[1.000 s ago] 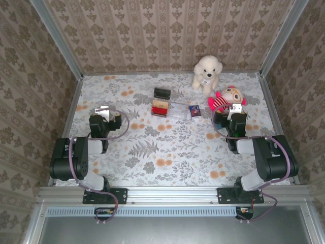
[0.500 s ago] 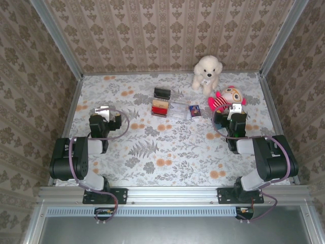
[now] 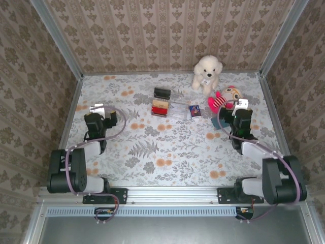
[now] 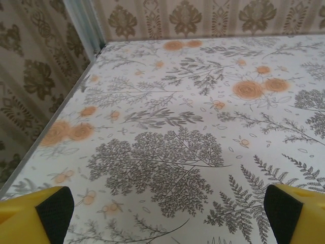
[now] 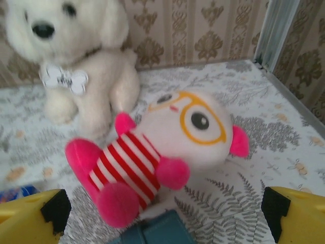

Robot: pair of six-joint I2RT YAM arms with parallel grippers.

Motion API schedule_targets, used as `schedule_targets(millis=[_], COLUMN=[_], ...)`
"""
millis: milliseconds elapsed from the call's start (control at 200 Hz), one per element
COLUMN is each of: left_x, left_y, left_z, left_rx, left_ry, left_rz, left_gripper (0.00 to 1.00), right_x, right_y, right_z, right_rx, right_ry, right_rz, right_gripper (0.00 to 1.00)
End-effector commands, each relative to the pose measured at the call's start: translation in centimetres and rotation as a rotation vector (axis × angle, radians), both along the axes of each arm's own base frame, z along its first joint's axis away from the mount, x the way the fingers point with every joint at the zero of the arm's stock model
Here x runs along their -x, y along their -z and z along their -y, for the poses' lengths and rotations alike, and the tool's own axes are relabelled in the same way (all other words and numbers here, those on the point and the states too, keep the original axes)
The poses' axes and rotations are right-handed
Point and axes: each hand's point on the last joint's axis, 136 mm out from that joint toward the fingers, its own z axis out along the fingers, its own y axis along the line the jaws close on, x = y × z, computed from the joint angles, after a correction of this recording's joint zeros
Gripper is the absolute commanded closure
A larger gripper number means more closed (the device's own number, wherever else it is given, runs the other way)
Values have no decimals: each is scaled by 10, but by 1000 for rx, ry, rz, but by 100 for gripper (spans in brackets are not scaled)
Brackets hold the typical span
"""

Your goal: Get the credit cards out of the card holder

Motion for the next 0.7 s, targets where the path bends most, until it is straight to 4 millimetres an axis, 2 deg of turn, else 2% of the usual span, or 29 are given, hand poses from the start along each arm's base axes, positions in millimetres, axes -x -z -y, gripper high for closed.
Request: schedule_targets(millis=[0,100,230,260,345,480,585,695], left_x=[4,7,9,8,5,1,-1,0], left_y=[-11,-24,-33,-34,-38,-42,-39,-30], left_z=[-10,-4,19,28,59,91,123,157], left_rx=[42,99,189,208,275,418,536,577], left_ry=[-102,-128,-92,-62,71,168,268,348], left_rz=[-112,-173,-266,-284,-305,-320,-387,-452], left_gripper=[0,0,0,0,0,0,0,0], right_x=[13,16,22,24,23,22,21,14], right_y=[-11,-22,-25,-24,-23,-13,-3,11], right_z=[4,-14,-32,-36,-68,-105,-137,-163], right_rx=[-120,-223,-397,-449,-525,-630,-693,-757], right_ry=[69,12,9,12,-103,-188,-269,-312], right_rz=[-104,-164,-233,-266,-346,-405,-452,-498], right_gripper=[0,0,0,0,0,0,0,0])
